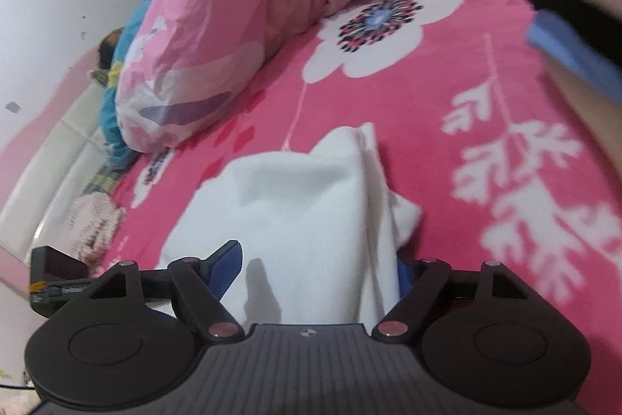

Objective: Fold clothes

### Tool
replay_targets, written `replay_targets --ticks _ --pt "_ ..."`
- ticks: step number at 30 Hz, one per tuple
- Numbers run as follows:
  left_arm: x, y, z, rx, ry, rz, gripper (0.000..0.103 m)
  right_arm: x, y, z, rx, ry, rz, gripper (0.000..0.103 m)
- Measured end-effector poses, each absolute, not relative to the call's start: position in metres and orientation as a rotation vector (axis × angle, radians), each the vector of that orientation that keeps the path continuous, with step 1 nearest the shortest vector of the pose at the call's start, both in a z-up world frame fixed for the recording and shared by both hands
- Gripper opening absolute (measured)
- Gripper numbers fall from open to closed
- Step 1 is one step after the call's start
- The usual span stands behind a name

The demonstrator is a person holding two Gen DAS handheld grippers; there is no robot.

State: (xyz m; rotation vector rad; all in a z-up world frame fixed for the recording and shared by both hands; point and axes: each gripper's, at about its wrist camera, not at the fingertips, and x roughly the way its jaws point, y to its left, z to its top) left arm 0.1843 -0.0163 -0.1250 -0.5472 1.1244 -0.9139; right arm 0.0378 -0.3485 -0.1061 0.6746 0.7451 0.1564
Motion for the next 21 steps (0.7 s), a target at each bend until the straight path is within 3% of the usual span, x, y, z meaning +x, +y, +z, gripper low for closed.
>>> replay_targets --ticks 1,2,4,9,21 --pt "0.183 -0.018 -0.124 -0.547 1.114 -0.904 0.033 0.041 -0.349 -0.107 0.683 0.742 0.164 0.065" --pt "0.182 -0.019 -0.124 -0.546 1.103 -0.894 0.029 0.044 -0.351 -0.108 0.7 0.741 0.169 0.046" --pt "0.175 -0.022 -0.117 -0.509 1.06 -0.875 0.026 0.044 -0.352 -0.108 0.738 0.731 0.183 0.029" --pt "0.149 -0.017 -0.093 -0.473 0.924 -0.867 0.018 0.024 -0.325 -0.075 0.567 0.635 0.183 0.025" --pt "0.039 0.014 -0.005 -0.473 0.608 -0.902 0.017 -0.084 -0.271 0.013 0.389 0.329 0.119 0.024"
